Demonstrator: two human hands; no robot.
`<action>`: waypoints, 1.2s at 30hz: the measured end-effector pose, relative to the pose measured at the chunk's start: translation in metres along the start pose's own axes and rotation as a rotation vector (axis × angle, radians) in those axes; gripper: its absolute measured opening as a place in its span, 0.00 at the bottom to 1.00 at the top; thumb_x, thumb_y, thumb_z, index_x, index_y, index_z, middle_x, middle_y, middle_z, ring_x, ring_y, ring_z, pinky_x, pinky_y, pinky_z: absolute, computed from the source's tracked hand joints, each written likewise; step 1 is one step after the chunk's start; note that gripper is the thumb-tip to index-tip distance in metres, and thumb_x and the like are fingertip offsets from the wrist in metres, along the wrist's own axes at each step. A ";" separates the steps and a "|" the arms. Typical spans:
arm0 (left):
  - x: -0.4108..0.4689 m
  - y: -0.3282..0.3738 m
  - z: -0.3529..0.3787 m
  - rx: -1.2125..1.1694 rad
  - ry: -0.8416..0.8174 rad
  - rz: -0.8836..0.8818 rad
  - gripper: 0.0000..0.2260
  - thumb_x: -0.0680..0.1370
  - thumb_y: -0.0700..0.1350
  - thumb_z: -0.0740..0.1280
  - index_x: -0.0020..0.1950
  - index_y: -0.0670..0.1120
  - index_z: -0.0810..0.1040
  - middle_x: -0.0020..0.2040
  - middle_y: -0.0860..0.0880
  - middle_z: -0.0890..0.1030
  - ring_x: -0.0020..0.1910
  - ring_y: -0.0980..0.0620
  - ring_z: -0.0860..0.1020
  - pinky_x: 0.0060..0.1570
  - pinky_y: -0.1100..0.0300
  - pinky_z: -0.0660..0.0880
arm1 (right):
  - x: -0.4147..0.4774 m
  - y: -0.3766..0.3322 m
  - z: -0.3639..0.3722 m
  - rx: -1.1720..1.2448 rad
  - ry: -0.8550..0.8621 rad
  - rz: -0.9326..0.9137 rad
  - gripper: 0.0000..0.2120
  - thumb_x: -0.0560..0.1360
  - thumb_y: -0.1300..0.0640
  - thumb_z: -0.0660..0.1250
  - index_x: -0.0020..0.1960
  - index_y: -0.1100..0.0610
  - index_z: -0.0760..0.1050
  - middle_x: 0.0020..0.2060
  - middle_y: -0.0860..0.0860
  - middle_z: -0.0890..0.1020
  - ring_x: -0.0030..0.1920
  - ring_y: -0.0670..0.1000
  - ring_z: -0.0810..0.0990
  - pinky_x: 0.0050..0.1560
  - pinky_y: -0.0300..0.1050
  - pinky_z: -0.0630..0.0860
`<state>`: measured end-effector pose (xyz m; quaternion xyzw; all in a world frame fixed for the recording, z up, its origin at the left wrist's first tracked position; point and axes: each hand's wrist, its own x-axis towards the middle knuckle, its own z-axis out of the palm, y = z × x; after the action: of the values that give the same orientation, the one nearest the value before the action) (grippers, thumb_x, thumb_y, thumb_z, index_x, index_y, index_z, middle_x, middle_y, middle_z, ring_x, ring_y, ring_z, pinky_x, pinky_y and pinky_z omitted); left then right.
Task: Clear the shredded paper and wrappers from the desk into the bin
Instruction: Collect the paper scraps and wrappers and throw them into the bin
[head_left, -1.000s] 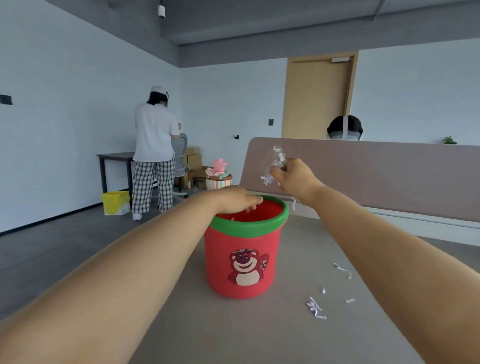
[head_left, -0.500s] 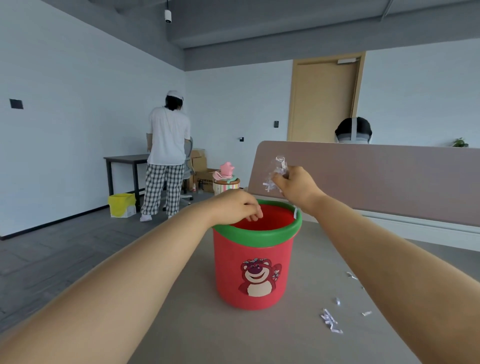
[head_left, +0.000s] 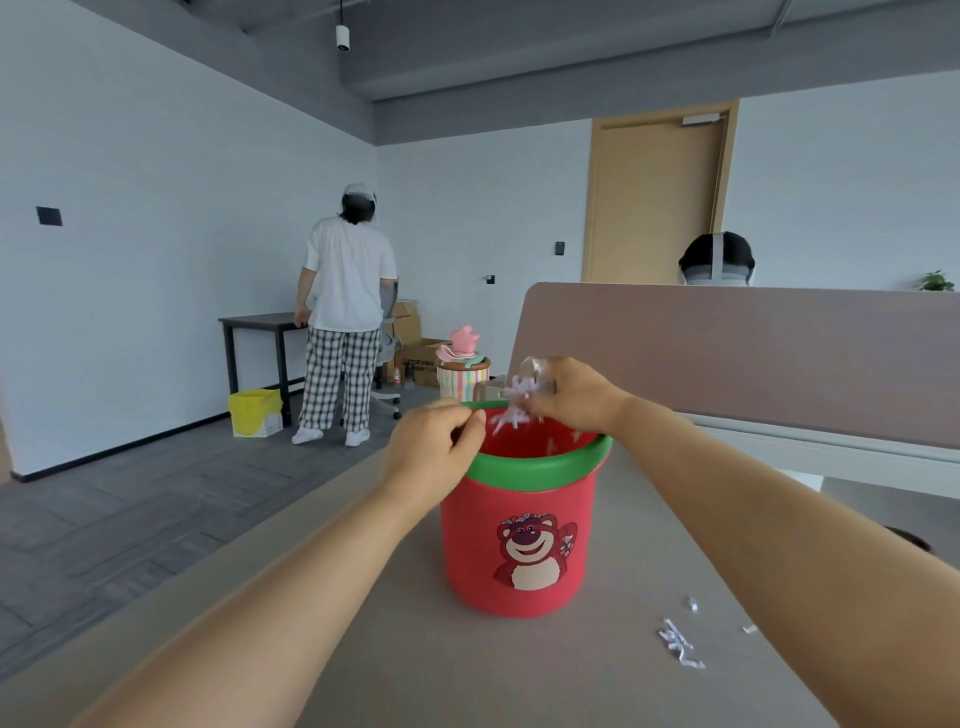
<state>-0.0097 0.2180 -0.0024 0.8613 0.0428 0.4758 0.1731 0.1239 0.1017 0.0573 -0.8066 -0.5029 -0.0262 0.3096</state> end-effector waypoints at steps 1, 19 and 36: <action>-0.002 -0.002 0.003 -0.032 0.053 -0.003 0.21 0.76 0.44 0.60 0.26 0.55 0.56 0.25 0.55 0.61 0.25 0.56 0.64 0.28 0.63 0.58 | -0.003 0.000 -0.002 -0.027 -0.047 -0.007 0.10 0.72 0.54 0.68 0.37 0.56 0.70 0.30 0.47 0.68 0.32 0.48 0.68 0.31 0.39 0.63; -0.005 0.004 0.014 -0.148 0.096 -0.069 0.09 0.74 0.44 0.53 0.37 0.44 0.70 0.31 0.43 0.74 0.30 0.49 0.70 0.33 0.55 0.65 | -0.018 0.005 -0.009 -0.036 -0.189 0.051 0.20 0.69 0.70 0.65 0.60 0.58 0.73 0.48 0.53 0.80 0.45 0.50 0.75 0.43 0.40 0.73; 0.049 0.050 -0.003 -0.492 -0.569 -0.464 0.29 0.76 0.61 0.31 0.75 0.54 0.48 0.77 0.55 0.46 0.76 0.52 0.46 0.74 0.49 0.42 | -0.047 0.024 -0.015 0.064 0.166 0.012 0.21 0.72 0.72 0.51 0.61 0.60 0.70 0.55 0.59 0.80 0.57 0.56 0.76 0.58 0.42 0.70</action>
<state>0.0096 0.1835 0.0556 0.8587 0.0714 0.1643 0.4801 0.1249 0.0488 0.0412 -0.7943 -0.4713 -0.0753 0.3760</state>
